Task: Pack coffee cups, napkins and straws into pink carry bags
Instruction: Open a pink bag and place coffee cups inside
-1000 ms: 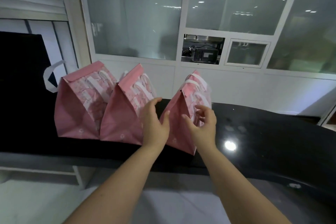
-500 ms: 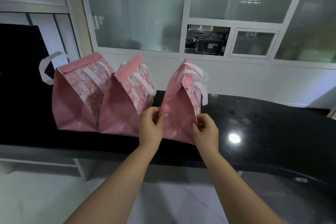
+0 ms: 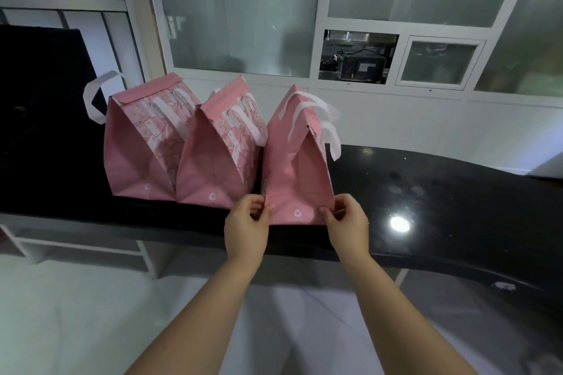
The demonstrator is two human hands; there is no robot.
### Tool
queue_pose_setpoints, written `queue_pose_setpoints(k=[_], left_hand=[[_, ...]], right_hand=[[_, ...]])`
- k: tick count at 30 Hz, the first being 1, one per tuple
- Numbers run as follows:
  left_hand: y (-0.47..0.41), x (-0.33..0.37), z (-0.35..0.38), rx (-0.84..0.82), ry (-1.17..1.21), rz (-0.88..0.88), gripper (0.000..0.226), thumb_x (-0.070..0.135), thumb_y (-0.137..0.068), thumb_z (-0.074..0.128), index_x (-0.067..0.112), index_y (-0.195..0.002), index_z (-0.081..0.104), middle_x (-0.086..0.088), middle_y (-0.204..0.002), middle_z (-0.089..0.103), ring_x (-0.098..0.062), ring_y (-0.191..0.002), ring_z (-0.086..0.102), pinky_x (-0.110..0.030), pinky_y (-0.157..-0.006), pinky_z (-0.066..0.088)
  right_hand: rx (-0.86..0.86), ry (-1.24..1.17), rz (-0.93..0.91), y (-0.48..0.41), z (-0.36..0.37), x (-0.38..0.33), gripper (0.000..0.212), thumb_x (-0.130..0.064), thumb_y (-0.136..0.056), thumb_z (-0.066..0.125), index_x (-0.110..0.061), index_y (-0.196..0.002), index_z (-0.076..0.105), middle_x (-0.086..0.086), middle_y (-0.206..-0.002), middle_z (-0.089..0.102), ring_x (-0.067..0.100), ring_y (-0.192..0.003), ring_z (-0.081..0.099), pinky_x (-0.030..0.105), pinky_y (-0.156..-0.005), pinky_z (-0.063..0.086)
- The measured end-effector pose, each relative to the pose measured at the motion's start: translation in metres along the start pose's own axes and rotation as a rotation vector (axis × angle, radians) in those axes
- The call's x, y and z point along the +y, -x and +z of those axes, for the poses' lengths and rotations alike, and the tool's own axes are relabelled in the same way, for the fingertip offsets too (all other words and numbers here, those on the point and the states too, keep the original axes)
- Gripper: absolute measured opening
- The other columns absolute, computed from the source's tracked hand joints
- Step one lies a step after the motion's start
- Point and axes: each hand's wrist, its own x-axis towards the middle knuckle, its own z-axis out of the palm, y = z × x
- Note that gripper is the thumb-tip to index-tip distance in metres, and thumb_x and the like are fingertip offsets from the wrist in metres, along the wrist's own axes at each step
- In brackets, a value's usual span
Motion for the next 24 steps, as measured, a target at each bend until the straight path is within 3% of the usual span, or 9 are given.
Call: queue_pose_setpoints(k=[4,7,12,17,20,24], left_hand=[[-0.010,0.002,-0.002,0.047,-0.063,-0.065,0.010,0.026,-0.084,0.074,0.021,-0.084,0.065,0.011,-0.079,0.067,-0.007,-0.074,0.064,-0.027,-0.064,0.051],[-0.018,0.008,-0.003,0.054,-0.101,-0.121,0.015,0.026,-0.085,0.073,0.025,-0.079,0.060,0.013,-0.076,0.063,-0.015,-0.072,0.064,-0.026,-0.057,0.045],[-0.017,0.015,-0.010,0.026,-0.108,-0.102,0.022,0.023,-0.082,0.075,0.029,-0.092,0.056,0.010,-0.088,0.062,-0.012,-0.078,0.061,-0.027,-0.063,0.046],[-0.007,0.038,-0.022,-0.143,-0.217,0.339,0.026,0.017,-0.081,0.073,0.022,-0.105,0.065,0.005,-0.105,0.059,-0.016,-0.099,0.055,-0.033,-0.085,0.048],[-0.009,0.077,-0.023,-0.279,-0.298,0.543,0.032,0.023,-0.083,0.071,0.024,-0.115,0.063,0.002,-0.113,0.059,-0.021,-0.107,0.051,-0.036,-0.095,0.041],[0.004,0.134,-0.026,-0.412,-0.343,0.759,0.041,0.032,-0.085,0.066,0.028,-0.125,0.057,0.002,-0.121,0.059,-0.024,-0.113,0.051,-0.038,-0.098,0.034]], right_hand=[[-0.034,0.046,0.010,-0.003,0.005,-0.012,0.018,-0.017,-0.088,0.063,-0.027,-0.076,0.053,-0.008,-0.079,0.060,0.012,-0.071,0.058,0.027,-0.057,0.047],[-0.041,0.101,0.015,-0.003,0.013,-0.021,0.017,-0.013,-0.088,0.058,-0.021,-0.076,0.049,-0.003,-0.079,0.058,0.016,-0.066,0.054,0.029,-0.053,0.042],[-0.077,0.108,0.027,0.005,0.003,-0.031,0.013,-0.014,-0.086,0.061,-0.025,-0.085,0.054,-0.005,-0.086,0.059,0.017,-0.074,0.058,0.030,-0.059,0.049],[0.021,0.214,-0.184,0.024,-0.039,-0.048,0.020,-0.019,-0.085,0.069,-0.033,-0.093,0.058,-0.017,-0.089,0.055,0.005,-0.079,0.057,0.023,-0.065,0.049],[0.055,0.393,-0.297,0.037,-0.074,-0.067,0.021,-0.023,-0.086,0.069,-0.026,-0.106,0.063,-0.013,-0.097,0.056,0.010,-0.092,0.056,0.022,-0.067,0.044],[0.125,0.692,-0.285,0.075,-0.130,-0.094,0.031,-0.024,-0.086,0.068,-0.022,-0.116,0.063,-0.001,-0.115,0.060,0.022,-0.110,0.050,0.034,-0.086,0.046]])
